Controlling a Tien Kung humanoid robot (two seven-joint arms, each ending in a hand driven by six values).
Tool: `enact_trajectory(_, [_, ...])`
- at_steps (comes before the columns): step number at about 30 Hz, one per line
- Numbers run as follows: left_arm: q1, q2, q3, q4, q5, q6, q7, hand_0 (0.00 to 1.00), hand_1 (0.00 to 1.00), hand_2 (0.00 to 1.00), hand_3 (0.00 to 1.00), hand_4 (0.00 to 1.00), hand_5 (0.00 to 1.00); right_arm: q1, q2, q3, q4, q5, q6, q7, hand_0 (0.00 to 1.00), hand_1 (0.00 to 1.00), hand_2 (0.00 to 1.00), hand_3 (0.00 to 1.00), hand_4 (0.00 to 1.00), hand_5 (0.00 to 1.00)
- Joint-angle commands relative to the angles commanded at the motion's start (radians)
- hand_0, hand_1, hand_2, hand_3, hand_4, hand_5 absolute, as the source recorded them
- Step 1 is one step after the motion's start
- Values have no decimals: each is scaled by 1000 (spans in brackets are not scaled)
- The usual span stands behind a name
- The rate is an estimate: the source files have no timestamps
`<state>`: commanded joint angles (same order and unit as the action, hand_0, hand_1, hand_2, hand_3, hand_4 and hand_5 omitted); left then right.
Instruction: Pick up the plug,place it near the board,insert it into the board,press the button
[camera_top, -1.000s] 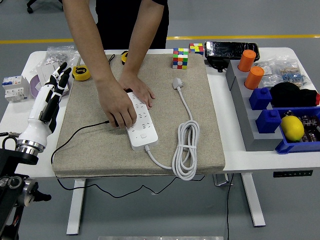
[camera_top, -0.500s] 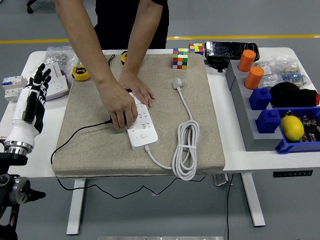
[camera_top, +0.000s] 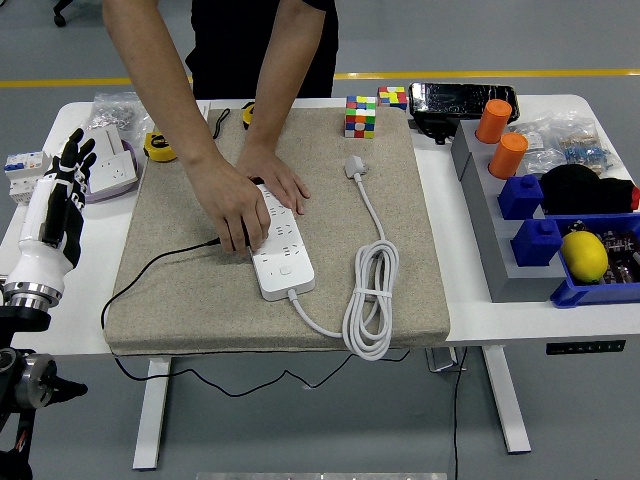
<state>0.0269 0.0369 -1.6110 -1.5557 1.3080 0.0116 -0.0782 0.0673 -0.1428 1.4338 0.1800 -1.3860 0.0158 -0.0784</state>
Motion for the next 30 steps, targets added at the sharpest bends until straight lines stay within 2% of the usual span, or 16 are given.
enact_trajectory(16, [2, -1, -6, -8, 41, 2, 5, 998, 998, 997, 986, 998, 996, -1, -1, 1, 0, -1, 0, -1, 827, 752, 748, 788, 998, 933])
enact_trajectory(23, [10, 20, -8, -71, 217, 1, 26, 998, 998, 985, 979, 998, 987, 0, -3, -2, 0, -2, 0, -1, 827, 751, 748, 788, 998, 933])
enact_trajectory(24, [13, 32, -1, -100, 263, -1, 37, 962, 957, 928, 957, 998, 772, 0, -4, -2, 0, -2, 1, -1, 827, 751, 749, 788, 998, 934])
enact_trajectory(29, [12, 80, 53, -210, 470, -17, 82, 962, 957, 928, 957, 998, 772, -2, -6, -3, 0, -4, 1, -2, 827, 751, 749, 788, 998, 934])
enact_trajectory(30, [6, 96, 79, -223, 516, -30, 99, 755, 709, 699, 930, 950, 473, -2, -6, -2, 0, -5, 1, -2, 827, 751, 749, 788, 998, 933])
